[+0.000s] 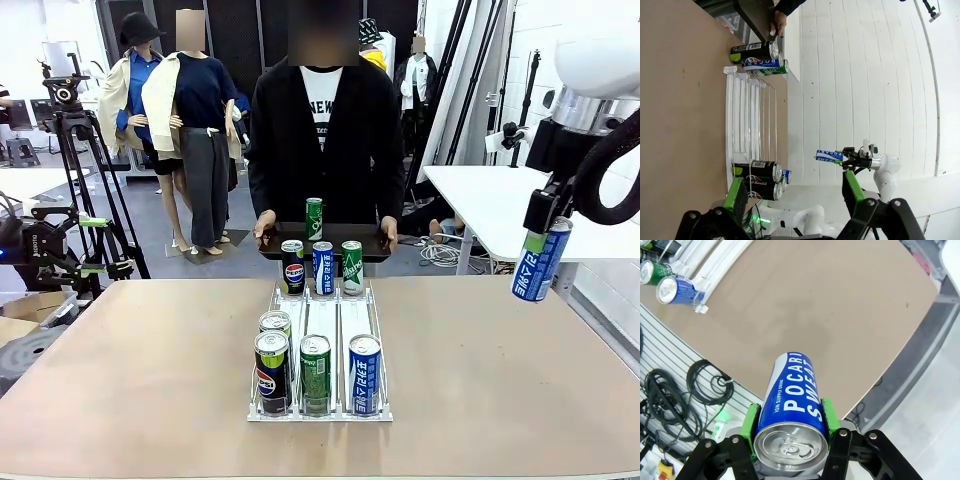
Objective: Retrieve and hand over the desired beverage to the person.
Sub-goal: Pick up another can of the same type that the person held from the Automatic Can Dispenser, then place the picked can on the Handle tray extended by the person.
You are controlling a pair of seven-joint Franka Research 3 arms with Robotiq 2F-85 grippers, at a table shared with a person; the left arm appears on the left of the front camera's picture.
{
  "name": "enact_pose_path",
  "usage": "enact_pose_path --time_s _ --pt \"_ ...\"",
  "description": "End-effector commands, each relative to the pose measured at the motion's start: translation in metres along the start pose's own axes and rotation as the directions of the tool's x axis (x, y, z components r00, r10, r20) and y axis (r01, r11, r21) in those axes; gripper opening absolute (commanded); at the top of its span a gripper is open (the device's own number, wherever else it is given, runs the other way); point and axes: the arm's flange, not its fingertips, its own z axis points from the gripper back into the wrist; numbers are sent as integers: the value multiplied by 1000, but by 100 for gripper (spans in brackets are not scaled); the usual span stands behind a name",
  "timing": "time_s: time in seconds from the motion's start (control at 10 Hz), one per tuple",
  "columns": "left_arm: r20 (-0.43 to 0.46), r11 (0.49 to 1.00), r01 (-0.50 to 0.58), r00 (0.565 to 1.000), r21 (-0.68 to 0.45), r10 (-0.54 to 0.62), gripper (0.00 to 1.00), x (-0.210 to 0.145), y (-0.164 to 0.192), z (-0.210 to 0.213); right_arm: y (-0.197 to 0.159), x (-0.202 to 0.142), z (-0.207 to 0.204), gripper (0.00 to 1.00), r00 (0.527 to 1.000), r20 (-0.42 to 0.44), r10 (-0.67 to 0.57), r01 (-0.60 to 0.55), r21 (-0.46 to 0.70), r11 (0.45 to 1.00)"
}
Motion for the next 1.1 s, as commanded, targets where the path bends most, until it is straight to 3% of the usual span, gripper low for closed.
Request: enact_pose_path --time_s 0.0,1.0 --pt "-6 1000 1 1000 -9 -1 100 -1 -2 0 2 2 0 0 1000 -1 -4 4 -3 1000" --pt "-6 1000 1 1000 -9 -1 100 -1 -2 0 2 2 0 0 1000 -1 -4 4 -3 1000"
